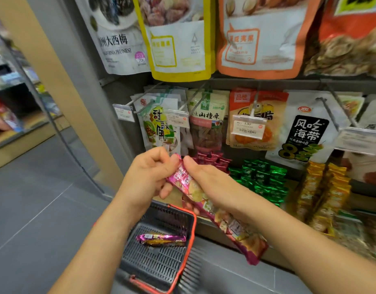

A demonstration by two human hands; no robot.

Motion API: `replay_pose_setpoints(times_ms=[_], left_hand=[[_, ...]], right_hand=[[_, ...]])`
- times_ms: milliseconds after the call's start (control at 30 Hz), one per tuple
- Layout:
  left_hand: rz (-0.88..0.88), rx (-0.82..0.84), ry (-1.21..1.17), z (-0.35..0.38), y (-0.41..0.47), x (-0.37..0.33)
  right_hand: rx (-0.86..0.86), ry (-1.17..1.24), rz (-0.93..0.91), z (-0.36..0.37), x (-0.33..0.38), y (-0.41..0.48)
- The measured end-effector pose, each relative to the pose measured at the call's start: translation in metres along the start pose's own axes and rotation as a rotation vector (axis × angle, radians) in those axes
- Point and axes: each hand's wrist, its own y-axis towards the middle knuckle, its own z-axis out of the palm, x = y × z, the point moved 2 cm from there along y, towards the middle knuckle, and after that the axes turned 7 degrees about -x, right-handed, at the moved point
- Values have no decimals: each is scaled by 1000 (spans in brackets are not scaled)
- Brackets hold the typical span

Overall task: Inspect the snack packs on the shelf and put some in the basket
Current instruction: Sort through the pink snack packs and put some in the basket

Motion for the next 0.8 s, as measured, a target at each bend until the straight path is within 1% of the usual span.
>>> replay_pose_setpoints(times_ms=[100,167,200,300,400,433,467,567,633,700,767,800], left_hand=[[-57,15,-125,5,-3,6],[-50,26,-130,9,-2,7],[-23,20,-90,10,-2,6],[118,-38,171,7,0,5],[319,-65,660,2,2,3],[343,-64,754,2,2,4],[340,-63,775,3,3,4],[262,-77,655,7,7,6],[192,-87,541,9,9,6],[138,-82,404,12,9,6],[111,-60,294,14,9,7],[95,-38,277,15,8,7]], right_hand=[[-19,66,-10,5,-4,-14],[-51,97,-15,4,-8,-19],[-60,105,-25,3,-10,-20],[-29,107,-11,-2,-13,-19],[37,152,74,-4,-15,-20],[51,163,91,-5,-16,-19],[62,174,98,-7,-17,-19],[103,204,93,-9,-20,-19],[87,190,70,-8,-22,-18],[-2,102,0,-6,-25,-17],[-144,-104,-106,-7,-27,-17],[-206,-192,-144,-8,-28,-17]])
